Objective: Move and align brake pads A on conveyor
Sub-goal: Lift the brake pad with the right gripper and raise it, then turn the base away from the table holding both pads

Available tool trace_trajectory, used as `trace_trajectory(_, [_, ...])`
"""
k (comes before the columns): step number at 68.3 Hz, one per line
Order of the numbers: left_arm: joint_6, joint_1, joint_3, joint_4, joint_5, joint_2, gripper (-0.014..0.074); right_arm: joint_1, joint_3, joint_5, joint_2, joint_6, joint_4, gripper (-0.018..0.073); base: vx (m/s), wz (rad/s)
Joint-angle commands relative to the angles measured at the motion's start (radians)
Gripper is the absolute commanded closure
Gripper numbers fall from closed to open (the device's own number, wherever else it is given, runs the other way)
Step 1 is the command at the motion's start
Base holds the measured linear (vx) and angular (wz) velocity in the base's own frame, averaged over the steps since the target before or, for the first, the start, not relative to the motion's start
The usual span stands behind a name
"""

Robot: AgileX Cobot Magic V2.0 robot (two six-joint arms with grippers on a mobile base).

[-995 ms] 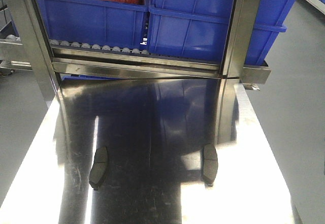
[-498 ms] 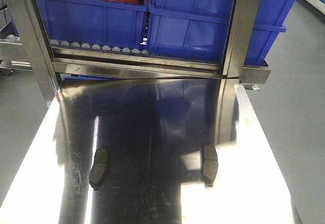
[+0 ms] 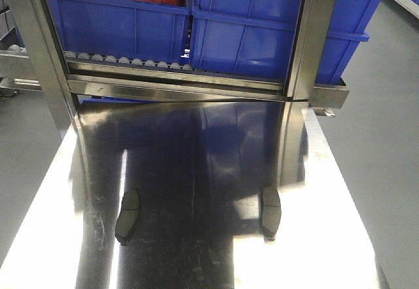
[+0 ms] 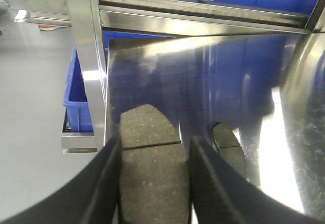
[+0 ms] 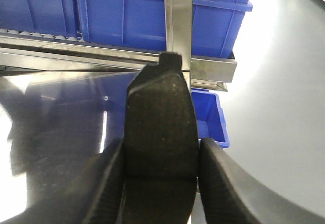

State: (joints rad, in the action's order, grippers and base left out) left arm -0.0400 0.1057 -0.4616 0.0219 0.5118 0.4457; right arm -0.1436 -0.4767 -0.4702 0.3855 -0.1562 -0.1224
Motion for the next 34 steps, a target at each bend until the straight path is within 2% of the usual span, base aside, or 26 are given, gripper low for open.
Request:
trace_trajectory(1, [-0.004,0.004,-0.029,0.007,-0.097,0.002,0.0603,0.002,-0.029,0.090,0.004,0.005,-0.008,0.0569,0.00,0.00])
trace_trajectory(18, [-0.004,0.004,-0.029,0.007,-0.097,0.002,0.0603,0.002,-0.029,0.090,0.004,0.005,-0.008,0.0569,-0.02,0.08])
trace_trajectory(34, [-0.004,0.004,-0.029,0.007,-0.097,0.002,0.0603,0.002,-0.029,0.090,0.004,0.005,-0.008,0.0569,-0.10,0.45])
